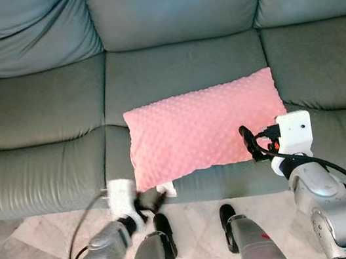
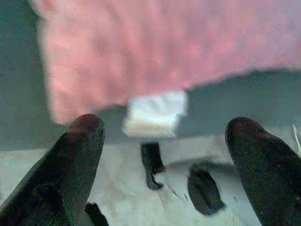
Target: Move the pillow to the sofa
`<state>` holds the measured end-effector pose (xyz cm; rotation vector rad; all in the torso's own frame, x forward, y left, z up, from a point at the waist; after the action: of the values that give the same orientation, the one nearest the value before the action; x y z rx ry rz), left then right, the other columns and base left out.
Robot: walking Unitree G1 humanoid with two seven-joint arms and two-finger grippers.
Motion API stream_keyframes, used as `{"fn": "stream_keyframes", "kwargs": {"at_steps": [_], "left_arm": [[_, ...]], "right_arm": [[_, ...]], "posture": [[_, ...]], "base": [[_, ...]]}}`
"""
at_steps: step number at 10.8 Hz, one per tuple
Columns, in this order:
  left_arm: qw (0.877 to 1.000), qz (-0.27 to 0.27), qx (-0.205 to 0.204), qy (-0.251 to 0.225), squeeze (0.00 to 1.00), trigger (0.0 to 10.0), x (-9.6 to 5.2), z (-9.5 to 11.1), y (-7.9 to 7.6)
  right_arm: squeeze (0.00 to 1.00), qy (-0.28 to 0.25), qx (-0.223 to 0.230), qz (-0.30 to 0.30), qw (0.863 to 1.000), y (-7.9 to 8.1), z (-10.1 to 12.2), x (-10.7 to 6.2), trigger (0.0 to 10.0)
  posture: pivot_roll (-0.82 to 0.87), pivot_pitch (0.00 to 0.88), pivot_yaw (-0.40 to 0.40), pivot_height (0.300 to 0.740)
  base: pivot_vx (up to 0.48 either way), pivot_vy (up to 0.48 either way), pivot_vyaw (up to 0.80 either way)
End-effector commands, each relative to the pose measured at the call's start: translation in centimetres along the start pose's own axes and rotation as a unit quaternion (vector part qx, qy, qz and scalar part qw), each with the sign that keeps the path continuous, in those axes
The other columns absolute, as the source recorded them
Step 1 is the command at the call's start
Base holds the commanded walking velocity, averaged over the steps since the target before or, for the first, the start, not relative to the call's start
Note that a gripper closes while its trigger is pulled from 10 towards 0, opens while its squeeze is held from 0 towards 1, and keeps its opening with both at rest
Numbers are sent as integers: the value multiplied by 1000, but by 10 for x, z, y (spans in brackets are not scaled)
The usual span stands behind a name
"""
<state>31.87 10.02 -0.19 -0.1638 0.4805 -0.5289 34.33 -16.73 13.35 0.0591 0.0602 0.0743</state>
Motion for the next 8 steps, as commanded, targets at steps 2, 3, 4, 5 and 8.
{"fn": "stream_keyframes", "kwargs": {"at_steps": [2, 3, 4, 5, 8], "left_arm": [[997, -40, 16, 64, 1000, 10000, 4, -34, -26], [997, -39, 20, 68, 1000, 10000, 8, -36, -29], [996, -39, 21, 78, 1000, 10000, 11, -44, -35], [995, -30, 25, 89, 898, 10000, 14, -52, -37], [995, 37, 34, 84, 0, 10000, 26, -56, -22]], "right_arm": [[1000, 20, 10, 6, 1000, 8, -2, -11, 10000], [1000, 22, 13, 9, 1000, 9, -3, -13, 10000], [1000, 26, 18, 16, 999, 12, -2, -17, 10000], [1000, 26, 21, 23, 999, 15, 1, -21, 10000], [0, 37, 13, 23, 999, 12, 5, -27, 10000]], "posture": [[-208, 451, 118, 740], [-218, 458, 115, 740], [-234, 470, 114, 740], [-250, 486, 107, 740], [-275, 515, 94, 740]], "base": [[0, 0, 0], [0, 0, 0], [0, 0, 0], [0, 0, 0], [0, 0, 0]]}}
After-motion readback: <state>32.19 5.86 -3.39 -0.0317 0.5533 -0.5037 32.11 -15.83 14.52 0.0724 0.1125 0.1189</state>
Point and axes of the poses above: a point about 5 cm out from each wrist's last joint towards the gripper, its own x axis pointing out of the wrist towards the gripper, its own z axis along the axis of the wrist's last joint, y = z × x, the point moved 6 cm from there along x, pointing out of the wrist towards the gripper, and after that the axes turned 7 degrees about x, right-handed, at the moved point
